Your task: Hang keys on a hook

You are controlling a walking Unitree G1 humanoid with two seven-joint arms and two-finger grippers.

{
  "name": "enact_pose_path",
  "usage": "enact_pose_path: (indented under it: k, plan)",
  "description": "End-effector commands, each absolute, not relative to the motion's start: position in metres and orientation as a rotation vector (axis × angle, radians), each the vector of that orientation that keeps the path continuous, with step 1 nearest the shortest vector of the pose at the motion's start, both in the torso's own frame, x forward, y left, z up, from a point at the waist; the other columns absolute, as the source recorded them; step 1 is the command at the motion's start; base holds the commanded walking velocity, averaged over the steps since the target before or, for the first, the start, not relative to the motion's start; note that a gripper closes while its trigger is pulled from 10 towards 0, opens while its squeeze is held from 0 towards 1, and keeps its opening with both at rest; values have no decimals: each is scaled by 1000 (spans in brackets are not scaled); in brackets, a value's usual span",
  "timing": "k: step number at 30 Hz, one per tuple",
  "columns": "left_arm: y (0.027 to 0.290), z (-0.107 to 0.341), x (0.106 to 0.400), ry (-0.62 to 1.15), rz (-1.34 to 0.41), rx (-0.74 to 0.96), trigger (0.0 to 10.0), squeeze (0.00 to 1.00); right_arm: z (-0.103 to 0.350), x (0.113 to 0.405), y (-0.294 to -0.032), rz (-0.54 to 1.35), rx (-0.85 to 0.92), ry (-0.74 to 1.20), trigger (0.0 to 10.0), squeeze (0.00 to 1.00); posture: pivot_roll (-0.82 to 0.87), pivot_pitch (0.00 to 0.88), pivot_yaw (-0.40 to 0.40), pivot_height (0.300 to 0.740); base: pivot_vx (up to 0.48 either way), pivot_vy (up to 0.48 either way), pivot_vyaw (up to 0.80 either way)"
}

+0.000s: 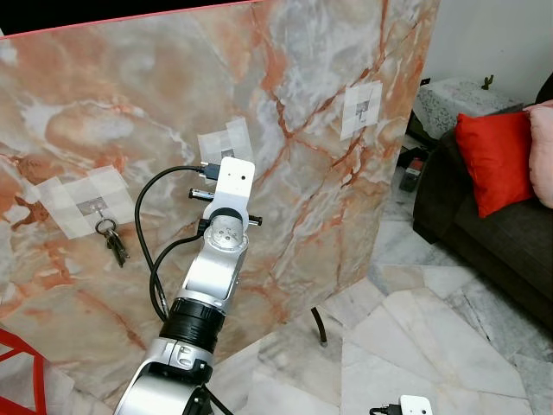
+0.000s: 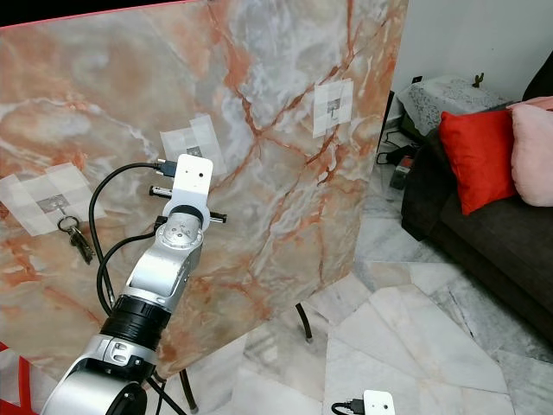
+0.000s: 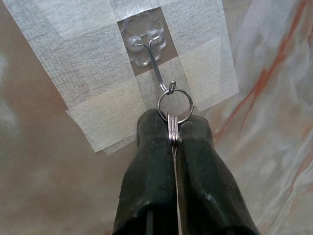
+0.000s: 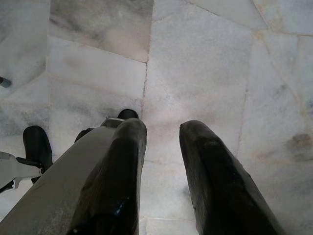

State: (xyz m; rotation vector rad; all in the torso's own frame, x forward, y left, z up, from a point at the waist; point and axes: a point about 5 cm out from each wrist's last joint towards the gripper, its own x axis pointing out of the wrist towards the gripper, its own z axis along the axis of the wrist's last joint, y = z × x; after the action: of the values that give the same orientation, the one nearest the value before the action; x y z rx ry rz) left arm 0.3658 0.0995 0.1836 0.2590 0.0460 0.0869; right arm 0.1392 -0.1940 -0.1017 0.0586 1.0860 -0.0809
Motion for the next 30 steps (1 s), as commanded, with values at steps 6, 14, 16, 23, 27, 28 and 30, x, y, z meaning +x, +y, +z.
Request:
enact_pose_path:
  k: [6,14,16,23,27,28,30]
  plan:
    - [98,183,366,59,94,274,10000,878,-101,140,-194,-90,70,1081,10000,0,-17,0,-16,722,0,0,0]
    - [99,183,365,61,92,269,10000,871,-101,140,-194,-91,71,1082,10000,0,-15,0,-18,722,0,0,0]
    - [100,182,364,62,92,270,10000,875,-101,140,-194,-90,71,1082,10000,0,-15,0,-18,722,0,0,0]
    - [108,173,357,98,79,296,10000,831,-101,140,-193,-89,72,1082,10000,0,-7,0,-22,722,0,0,0]
    - [112,169,351,106,58,311,10000,824,-101,140,-193,-88,71,1083,10000,0,-2,0,-25,722,0,0,0]
    - [112,168,350,108,53,315,10000,824,-101,140,-193,-87,71,1083,10000,0,-2,0,-25,722,0,0,0]
    - [113,166,349,110,50,314,10000,820,-101,140,-194,-87,70,1083,10000,0,0,0,-26,722,0,0,0]
